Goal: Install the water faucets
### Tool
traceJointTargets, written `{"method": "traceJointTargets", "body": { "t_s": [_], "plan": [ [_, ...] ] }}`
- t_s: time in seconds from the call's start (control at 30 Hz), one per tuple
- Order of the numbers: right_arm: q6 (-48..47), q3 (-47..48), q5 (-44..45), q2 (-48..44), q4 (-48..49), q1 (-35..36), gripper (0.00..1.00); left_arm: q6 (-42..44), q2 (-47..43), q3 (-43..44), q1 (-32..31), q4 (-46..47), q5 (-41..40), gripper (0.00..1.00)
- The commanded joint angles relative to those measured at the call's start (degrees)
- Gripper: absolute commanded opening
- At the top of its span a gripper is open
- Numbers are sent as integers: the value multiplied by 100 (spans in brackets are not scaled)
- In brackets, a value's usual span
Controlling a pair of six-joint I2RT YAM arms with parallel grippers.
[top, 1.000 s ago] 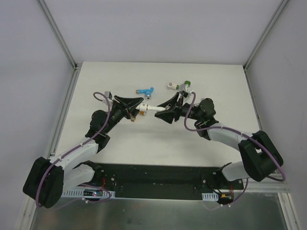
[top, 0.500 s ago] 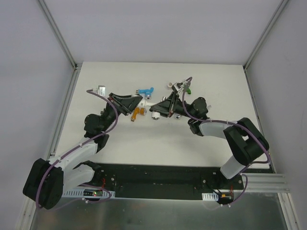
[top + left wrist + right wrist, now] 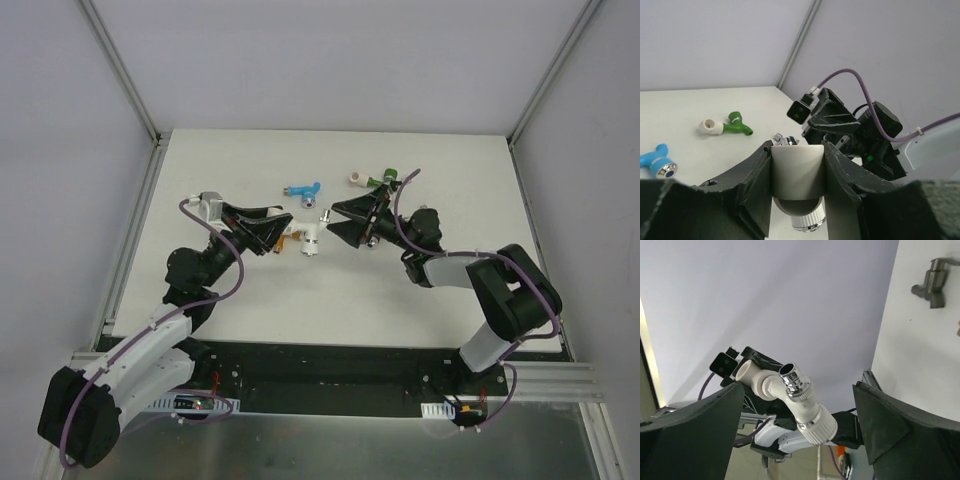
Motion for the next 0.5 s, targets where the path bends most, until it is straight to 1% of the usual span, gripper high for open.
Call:
{"method": "traceJointTargets", "body": {
  "t_s": [0.0,0.03,0.07,0.17,0.27,0.43,0.47],
  "plan": [
    [-1215,-243,156,-513,545,-205,99,333,-745,587,-39,-1489,-752,0],
    [-1496,-304,174,-609,431,-214,99,342,-842,701,-39,-2032,-858,0],
    [-1838,-340,209,-706,264,-223,99,351,-904,807,-39,-2360,-928,0],
    [-3006,-384,349,-1101,-596,-179,99,342,-1010,1062,-39,-3029,-1043,0],
    [-4237,-454,490,-1427,-1045,40,99,272,-1001,1299,-48,-3469,-1166,0],
    [-6460,-805,1429,-1980,-1302,795,99,-18,-843,1774,-65,-4207,-1500,0],
    [-6917,-876,1692,-2103,-1328,1066,99,-53,-791,1870,-66,-4357,-1570,0]
  ]
}}
